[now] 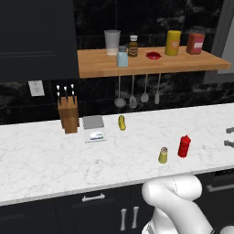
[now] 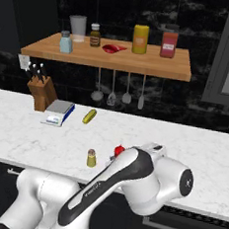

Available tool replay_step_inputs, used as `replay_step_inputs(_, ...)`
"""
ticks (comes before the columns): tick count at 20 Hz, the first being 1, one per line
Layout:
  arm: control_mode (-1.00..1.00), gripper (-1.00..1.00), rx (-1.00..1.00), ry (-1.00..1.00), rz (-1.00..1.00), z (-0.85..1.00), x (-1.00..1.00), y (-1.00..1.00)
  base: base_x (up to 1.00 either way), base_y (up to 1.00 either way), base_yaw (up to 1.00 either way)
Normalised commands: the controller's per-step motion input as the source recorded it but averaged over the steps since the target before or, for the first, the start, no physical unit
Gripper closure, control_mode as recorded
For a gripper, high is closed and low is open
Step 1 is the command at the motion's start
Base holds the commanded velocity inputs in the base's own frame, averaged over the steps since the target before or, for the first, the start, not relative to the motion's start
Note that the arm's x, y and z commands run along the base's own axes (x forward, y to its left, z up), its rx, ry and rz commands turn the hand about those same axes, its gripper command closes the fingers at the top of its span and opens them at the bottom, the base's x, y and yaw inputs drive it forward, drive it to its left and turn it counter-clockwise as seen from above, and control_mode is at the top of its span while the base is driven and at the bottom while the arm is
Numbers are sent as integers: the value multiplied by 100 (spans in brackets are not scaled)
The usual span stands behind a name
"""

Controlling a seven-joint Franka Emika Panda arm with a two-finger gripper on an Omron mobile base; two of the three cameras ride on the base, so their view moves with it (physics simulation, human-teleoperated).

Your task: Put the shaker and condiment bottle from the counter next to their counterparts in the cabinet.

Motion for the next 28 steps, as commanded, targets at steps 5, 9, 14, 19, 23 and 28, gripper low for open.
replay_step_inputs(5,-100,-100,-7,-30,31,-8,0,-6,0,0,0)
replay_step_inputs(9,-100,-100,-4,-14,21,0,0,0,0,0,0)
replay_step_inputs(14,-100,-100,-9,-3,8,-10,1,0,0,0,0)
replay_step_inputs(19,-100,-100,-5,0,3,-6,15,0,0,0,0)
replay_step_inputs(23,-100,-100,-11,0,0,-10,16,0,0,0,0)
replay_step_inputs(28,-100,-100,-12,0,0,-26,11,0,0,0,0)
